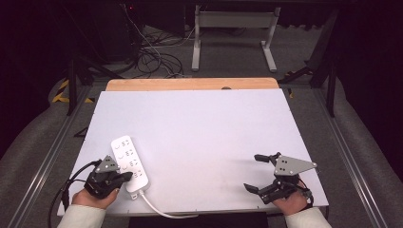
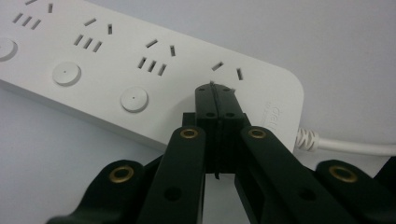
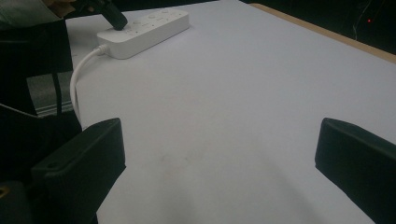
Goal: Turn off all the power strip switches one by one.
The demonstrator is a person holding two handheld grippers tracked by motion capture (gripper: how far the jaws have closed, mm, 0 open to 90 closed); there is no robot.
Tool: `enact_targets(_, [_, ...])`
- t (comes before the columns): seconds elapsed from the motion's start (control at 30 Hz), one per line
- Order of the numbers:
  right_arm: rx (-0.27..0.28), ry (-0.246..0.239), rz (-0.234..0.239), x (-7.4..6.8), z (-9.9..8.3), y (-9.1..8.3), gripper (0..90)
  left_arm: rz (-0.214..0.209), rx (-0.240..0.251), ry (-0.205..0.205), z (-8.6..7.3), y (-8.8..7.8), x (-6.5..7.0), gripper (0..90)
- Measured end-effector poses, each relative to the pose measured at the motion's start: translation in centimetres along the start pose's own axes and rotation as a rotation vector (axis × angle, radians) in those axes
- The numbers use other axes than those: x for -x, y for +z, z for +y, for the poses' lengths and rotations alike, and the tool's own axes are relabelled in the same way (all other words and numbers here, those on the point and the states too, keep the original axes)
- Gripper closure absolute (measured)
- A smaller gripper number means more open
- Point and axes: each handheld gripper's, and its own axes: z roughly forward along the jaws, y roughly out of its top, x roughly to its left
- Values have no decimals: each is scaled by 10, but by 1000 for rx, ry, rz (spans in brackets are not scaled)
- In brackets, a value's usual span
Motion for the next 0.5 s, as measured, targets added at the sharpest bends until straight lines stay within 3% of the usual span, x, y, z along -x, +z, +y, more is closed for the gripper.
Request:
enact_targets(0.07, [-1, 0, -2, 0, 0, 0, 22, 7, 0, 9, 0, -1, 0, 900])
enact_targets(0.13, [0, 0, -1, 0, 0, 0, 21, 45, 28, 18, -1, -5, 3, 900])
enact_targets(0.17, [1, 1, -2, 0, 0, -1, 22, 38, 30, 24, -1, -7, 2, 900])
enact_targets(0.23, [1, 0, -3, 1, 0, -1, 22, 23, 120, 23, 0, -18, 2, 900])
enact_targets(0.3, [-2, 4, -2, 2, -1, 0, 22, 14, 155, 34, 5, -27, 6, 900])
enact_targets(0.37, [-8, 4, -2, 2, -1, 1, 22, 18, 150, 60, 7, -31, 12, 900])
enact_targets(0.5, [-7, 1, -3, 2, -1, 0, 22, 17, 161, 65, 8, -32, 16, 900])
